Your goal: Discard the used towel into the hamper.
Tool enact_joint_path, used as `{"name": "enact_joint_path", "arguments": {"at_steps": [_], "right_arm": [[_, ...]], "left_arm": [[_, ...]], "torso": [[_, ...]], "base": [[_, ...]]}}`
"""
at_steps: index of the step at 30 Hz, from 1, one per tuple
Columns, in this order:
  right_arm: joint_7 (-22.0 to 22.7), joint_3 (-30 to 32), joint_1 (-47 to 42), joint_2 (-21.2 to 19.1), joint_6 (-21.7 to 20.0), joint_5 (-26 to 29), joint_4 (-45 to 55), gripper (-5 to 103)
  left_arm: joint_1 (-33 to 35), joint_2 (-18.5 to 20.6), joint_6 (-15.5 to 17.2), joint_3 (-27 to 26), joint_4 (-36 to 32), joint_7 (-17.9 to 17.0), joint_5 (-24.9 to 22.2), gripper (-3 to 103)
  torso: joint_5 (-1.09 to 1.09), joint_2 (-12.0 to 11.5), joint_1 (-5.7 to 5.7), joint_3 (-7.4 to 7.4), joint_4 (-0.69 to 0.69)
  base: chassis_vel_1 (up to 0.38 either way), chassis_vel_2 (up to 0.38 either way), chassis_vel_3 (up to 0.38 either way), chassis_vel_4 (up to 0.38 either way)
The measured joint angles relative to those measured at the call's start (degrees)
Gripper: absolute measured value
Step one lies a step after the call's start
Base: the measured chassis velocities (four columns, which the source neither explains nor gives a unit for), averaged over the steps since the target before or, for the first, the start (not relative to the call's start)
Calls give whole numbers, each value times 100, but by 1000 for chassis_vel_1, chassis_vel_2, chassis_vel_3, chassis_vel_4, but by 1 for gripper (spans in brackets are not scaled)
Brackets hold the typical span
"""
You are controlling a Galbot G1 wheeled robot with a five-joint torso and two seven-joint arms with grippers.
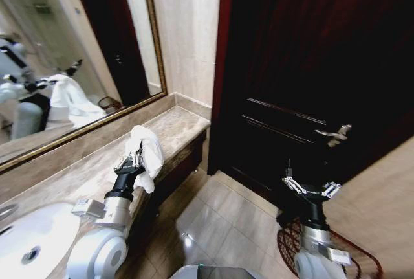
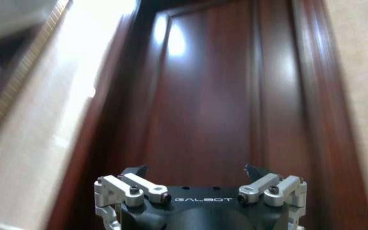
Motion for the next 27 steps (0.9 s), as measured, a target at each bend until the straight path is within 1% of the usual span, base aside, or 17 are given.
{"name": "enact_joint_path", "arguments": {"at_steps": [1,3,5,6,8,11,14,19,27], "right_arm": [[0,0,0,0,0,0,0,100],[294,1,-61,40,-200,-138,1,100],[406,59,-130,75,-245,-165,-16,100],[406,59,-130,75,-245,-165,-16,100],[419,103,-215,86,-204,-55,9,100],[385,138,-263,85,-119,68,52,100],[342,165,-272,98,-44,146,84,100],[300,183,-233,140,88,223,77,100],[263,153,-119,119,98,288,82,100]], "left_arm": [[0,0,0,0,0,0,0,3],[-7,60,-2,-29,4,2,-14,3],[-22,124,30,-33,7,84,-39,3],[-22,124,30,-33,7,84,-39,3],[14,210,174,27,10,281,-82,3],[-1,273,264,100,13,378,-130,3],[-51,341,332,121,15,419,-232,3],[-93,429,356,96,17,431,-322,3],[-130,431,348,120,21,470,-326,3]], "torso": [[0,0,0,0,0],[0,0,0,0,-1],[0,0,0,0,-1],[0,0,0,0,-1],[0,0,0,0,-1],[0,0,0,0,-1],[0,0,0,0,-1],[0,0,0,0,-1],[-1,0,0,0,0]], "base": [[-116,-126,-105,-133],[-115,-119,-120,-116],[-111,-124,-120,-131],[-127,-124,-120,-132],[-132,-119,-125,-128],[-121,-119,-125,-126],[-120,-127,-128,-134],[-130,-133,-130,-128],[-127,-120,-119,-118]]}}
